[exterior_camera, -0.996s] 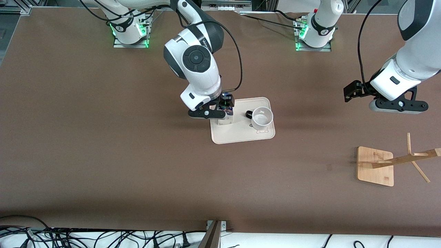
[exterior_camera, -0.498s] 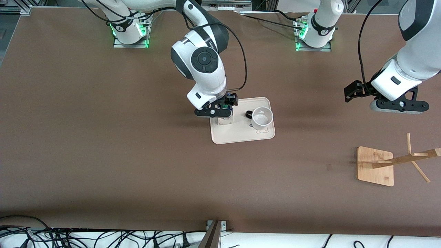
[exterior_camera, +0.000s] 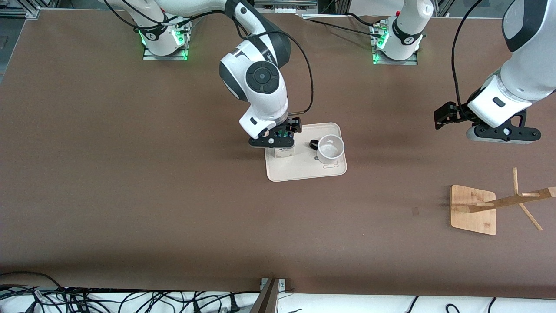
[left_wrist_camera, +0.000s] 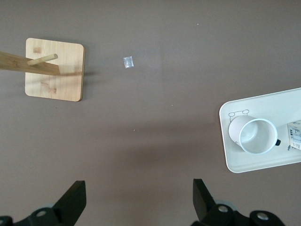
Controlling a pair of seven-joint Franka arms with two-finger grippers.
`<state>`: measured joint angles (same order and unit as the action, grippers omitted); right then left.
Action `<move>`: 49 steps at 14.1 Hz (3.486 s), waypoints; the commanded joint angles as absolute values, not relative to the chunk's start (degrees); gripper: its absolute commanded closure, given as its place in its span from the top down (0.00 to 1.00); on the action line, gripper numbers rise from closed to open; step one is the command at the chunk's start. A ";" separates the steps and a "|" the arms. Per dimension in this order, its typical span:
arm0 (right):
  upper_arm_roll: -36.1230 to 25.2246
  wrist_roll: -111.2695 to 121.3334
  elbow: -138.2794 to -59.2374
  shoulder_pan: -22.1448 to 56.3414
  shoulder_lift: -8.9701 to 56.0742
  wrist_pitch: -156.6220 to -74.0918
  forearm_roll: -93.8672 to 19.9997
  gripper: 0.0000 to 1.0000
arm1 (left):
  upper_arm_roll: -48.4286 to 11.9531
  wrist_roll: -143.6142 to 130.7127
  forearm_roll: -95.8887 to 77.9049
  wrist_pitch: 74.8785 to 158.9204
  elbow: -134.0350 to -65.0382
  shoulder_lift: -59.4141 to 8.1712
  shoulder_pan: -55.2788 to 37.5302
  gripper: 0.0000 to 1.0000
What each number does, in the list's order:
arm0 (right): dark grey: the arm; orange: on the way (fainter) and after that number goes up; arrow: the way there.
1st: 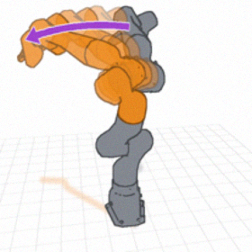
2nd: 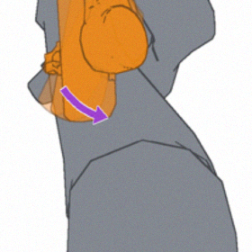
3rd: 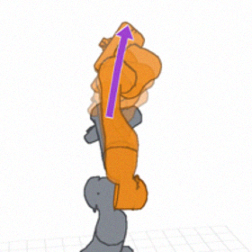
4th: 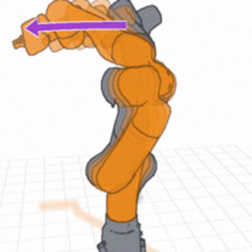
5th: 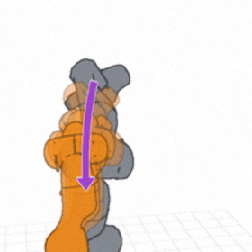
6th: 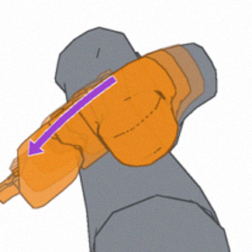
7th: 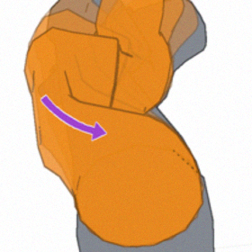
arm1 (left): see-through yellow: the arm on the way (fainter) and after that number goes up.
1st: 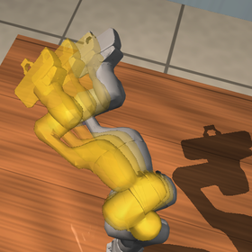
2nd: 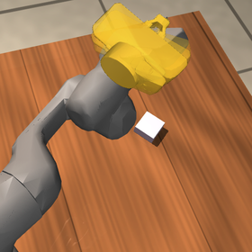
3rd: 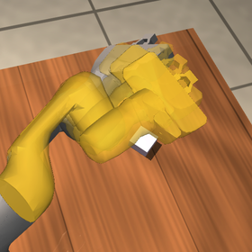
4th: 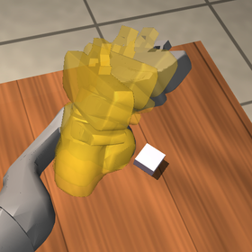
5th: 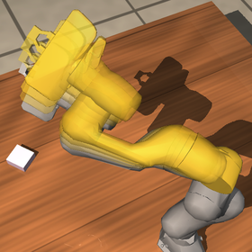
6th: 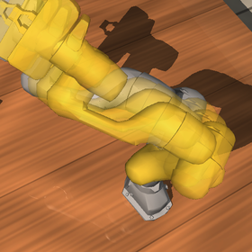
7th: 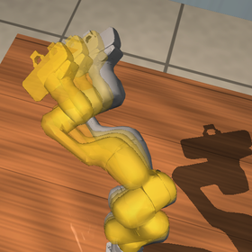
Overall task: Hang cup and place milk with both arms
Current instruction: 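Close the right gripper on the milk carton's top, then lift the carton with the right gripper while the left gripper reaches the mug, then carry the carton aside with the right gripper while the left gripper grasps the mug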
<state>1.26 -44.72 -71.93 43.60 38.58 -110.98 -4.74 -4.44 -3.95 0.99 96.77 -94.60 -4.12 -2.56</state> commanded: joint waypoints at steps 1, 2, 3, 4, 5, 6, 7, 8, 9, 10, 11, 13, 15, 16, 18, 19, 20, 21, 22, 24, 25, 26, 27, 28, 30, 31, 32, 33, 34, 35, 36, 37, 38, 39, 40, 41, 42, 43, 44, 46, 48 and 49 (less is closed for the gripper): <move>0.79 -43.16 -70.05 44.56 40.08 -110.57 -5.45 1.00 | -4.39 -3.69 0.97 95.71 -93.25 -4.57 -2.37 1.00; 0.79 -41.94 -70.14 44.56 40.08 -110.31 -5.54 1.00 | -4.39 -3.69 0.97 95.71 -93.25 -4.57 -2.37 1.00; 0.79 -41.49 -70.22 44.65 39.99 -110.04 -5.54 1.00 | -4.39 -3.69 0.97 95.71 -93.25 -4.57 -2.37 1.00; 0.88 -41.57 -70.22 44.74 39.99 -109.95 -5.54 1.00 | -4.39 -3.78 0.88 95.54 -93.25 -4.57 -2.29 1.00; 0.79 -41.57 -70.40 45.08 39.99 -109.86 -5.54 1.00 | -4.39 -3.69 0.88 95.19 -93.25 -4.57 -2.29 1.00; 0.88 -41.66 -70.57 45.09 40.08 -109.86 -5.45 1.00 | -4.39 -3.69 0.88 94.58 -93.08 -4.57 -2.37 1.00; 0.88 -41.66 -70.66 45.17 40.08 -109.86 -5.45 1.00 | -4.39 -3.69 0.88 94.40 -93.08 -4.57 -2.37 1.00; 0.88 -41.66 -70.75 45.09 40.17 -109.86 -5.45 1.00 | -4.39 -3.69 0.88 94.39 -93.08 -4.57 -2.37 1.00; 0.88 -41.83 -71.19 45.17 40.17 -109.86 -5.45 1.00 | -4.39 -3.69 0.88 94.39 -93.08 -4.57 -2.37 1.00; 0.88 -42.01 -71.63 45.18 40.17 -109.86 -5.36 1.00 | -4.39 -3.69 0.88 94.31 -93.08 -4.57 -2.37 1.00; 0.88 -42.10 -71.80 45.18 40.25 -109.86 -5.36 1.00 | -4.39 -3.60 0.70 93.87 -93.08 -4.57 -2.37 1.00; 0.88 -41.84 -71.81 45.18 40.25 -109.95 -5.36 0.76 | -4.40 -3.52 0.27 91.59 -92.99 -4.57 -2.55 1.00; 0.79 -40.09 -71.72 44.91 40.17 -109.95 -5.45 0.49 | -4.48 -3.34 0.09 90.88 -92.99 -4.57 -2.37 1.00; 0.79 -39.21 -71.54 44.74 40.17 -109.95 -5.62 0.46 | -4.48 -3.34 0.09 90.88 -92.90 -4.66 -2.37 1.00; 0.70 -39.29 -71.46 44.47 40.08 -109.86 -5.80 0.42 | -4.48 -3.43 0.09 90.88 -92.99 -4.57 -2.46 1.00; 0.70 -39.37 -71.46 44.47 39.99 -109.78 -5.80 0.42 | -4.48 -3.43 0.09 90.79 -92.99 -4.66 -2.63 1.00; 0.62 -39.29 -71.46 44.39 39.90 -109.51 -5.80 0.42 | -4.48 -3.34 0.09 90.79 -92.90 -4.57 -2.64 1.00; 0.44 -39.37 -71.37 44.38 39.73 -108.90 -5.71 0.42 | -4.48 -3.34 0.09 90.18 -92.90 -4.57 -2.64 1.00; 0.09 -39.37 -71.28 44.47 39.64 -108.11 -5.80 0.42 | -4.48 -3.34 0.00 89.48 -92.81 -4.57 -2.64 1.00; -0.44 -39.46 -70.76 45.26 38.42 -105.92 -5.63 0.42 | -4.48 -2.55 -0.09 89.30 -92.38 -4.66 -2.99 1.00; -1.83 -39.55 -70.40 45.61 37.45 -104.52 -5.71 0.42 | -5.09 -2.55 -0.09 89.04 -91.42 -5.18 -3.08 1.00; -3.41 -39.46 -69.88 46.49 36.31 -102.67 -5.80 0.42 | -6.05 -2.64 -0.09 88.51 -90.62 -5.53 -3.16 1.00; -5.43 -39.38 -69.26 46.76 34.73 -100.83 -5.80 0.42 | -6.50 -2.55 -0.09 88.51 -90.01 -5.89 -3.25 1.00; -7.02 -39.20 -69.17 46.93 33.41 -98.90 -5.89 0.42 | -7.20 -2.46 -0.44 88.51 -89.30 -6.50 -3.43 1.00; -10.61 -39.02 -69.26 46.76 29.46 -97.21 -9.12 0.42 | -7.91 -0.28 -0.79 88.42 -88.68 -6.94 -3.69 1.00; -13.68 -38.76 -69.69 46.67 27.36 -96.51 -11.92 0.42 | -8.26 3.91 -0.79 88.50 -88.59 -7.29 -4.04 1.00; -16.06 -37.11 -70.92 46.50 25.59 -95.20 -13.17 0.42 | -8.78 8.39 -0.79 88.68 -88.59 -7.64 -4.48 1.00; -17.82 -34.91 -72.49 46.06 23.75 -93.97 -12.92 0.42 | -9.40 11.74 -0.79 89.03 -88.59 -7.82 -4.66 1.00; -19.41 -32.46 -74.60 44.49 21.73 -92.74 -12.66 0.42 | -10.36 14.39 -1.14 89.21 -88.59 -8.52 -5.09 1.00; -20.47 -29.39 -76.71 42.04 19.62 -91.33 -12.57 0.42 | -10.81 17.46 -3.06 89.21 -88.59 -9.22 -5.18 1.00; -20.57 -27.09 -78.29 38.79 17.77 -90.27 -12.39 0.42 | -11.59 20.36 -4.99 89.21 -88.68 -10.27 -5.36 1.00; -20.57 -25.07 -79.18 35.71 16.45 -88.78 -11.00 0.42 | -12.47 24.04 -6.58 89.21 -88.86 -11.76 -5.71 1.00; -20.57 -21.92 -79.28 33.60 15.48 -86.59 -8.46 0.43 | -14.31 28.78 -7.03 89.12 -88.68 -13.60 -6.41 1.00; -20.57 -16.66 -79.28 31.57 14.34 -84.57 -6.70 0.43 | -16.50 33.18 -6.42 89.30 -88.68 -14.84 -7.37 1.00; -20.48 -11.74 -79.28 30.16 13.54 -83.94 -6.16 0.43 | -18.09 35.83 -5.02 90.17 -88.86 -16.59 -8.69 1.00; -20.39 -7.51 -79.45 27.80 13.10 -83.33 -6.07 0.43 | -18.89 37.25 -1.09 92.53 -89.29 -17.13 -11.05 1.00; -20.30 -2.77 -79.71 25.95 12.92 -81.93 -5.98 0.43 | -19.33 38.40 2.86 94.55 -89.30 -17.75 -14.12 1.00; -20.30 2.23 -80.06 24.45 12.75 -80.87 -5.63 0.43 | -19.34 38.58 6.03 96.83 -89.64 -19.67 -16.93 1.00; -20.22 6.29 -80.68 23.13 12.31 -80.08 -4.84 0.43 | -19.34 38.58 8.41 100.51 -90.61 -21.60 -18.79 1.00; -20.21 11.41 -83.74 21.01 10.47 -79.72 -4.66 0.43 | -19.34 38.58 12.20 104.49 -91.41 -24.59 -22.31 1.00; -20.13 15.27 -87.17 19.95 9.14 -79.80 -4.75 0.43 | -19.34 38.58 13.27 105.20 -94.90 -26.45 -21.63 1.00; -20.13 16.08 -87.97 19.69 9.14 -79.80 -4.83 0.43 | -19.34 39.19 13.27 106.95 -97.53 -26.54 -20.23 1.00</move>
